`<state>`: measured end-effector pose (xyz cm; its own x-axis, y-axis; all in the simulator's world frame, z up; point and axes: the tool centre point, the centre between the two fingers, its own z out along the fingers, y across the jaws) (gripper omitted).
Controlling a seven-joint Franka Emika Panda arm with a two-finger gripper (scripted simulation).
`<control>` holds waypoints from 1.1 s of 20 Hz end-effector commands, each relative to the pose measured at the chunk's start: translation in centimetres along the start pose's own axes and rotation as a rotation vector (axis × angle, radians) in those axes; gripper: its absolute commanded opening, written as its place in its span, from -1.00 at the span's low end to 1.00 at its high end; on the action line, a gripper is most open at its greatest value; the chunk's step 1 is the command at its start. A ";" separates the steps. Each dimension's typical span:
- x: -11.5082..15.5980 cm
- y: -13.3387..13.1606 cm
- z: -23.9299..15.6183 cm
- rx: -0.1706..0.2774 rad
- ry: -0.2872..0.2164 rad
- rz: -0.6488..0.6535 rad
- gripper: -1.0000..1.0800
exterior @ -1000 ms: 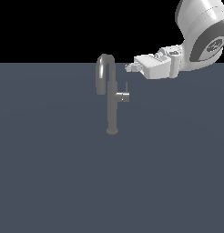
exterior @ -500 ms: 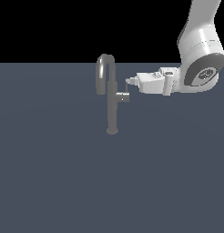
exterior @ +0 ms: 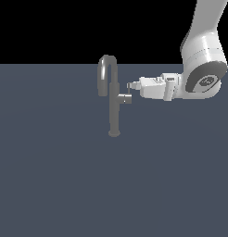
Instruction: Turn on the faucet by rotating a designated handle.
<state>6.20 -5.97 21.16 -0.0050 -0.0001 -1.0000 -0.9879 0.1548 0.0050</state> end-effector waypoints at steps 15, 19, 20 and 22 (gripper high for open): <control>-1.2 3.3 0.0 0.000 -0.001 0.000 -1.00; -1.3 4.5 0.1 0.000 -0.001 0.000 -1.00; -1.3 4.8 0.1 0.000 -0.001 0.000 -1.00; -1.8 4.0 0.0 0.007 0.003 -0.015 -1.00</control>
<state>2.31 -5.30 22.93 0.0096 -0.0057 -0.9999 -0.9867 0.1621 -0.0104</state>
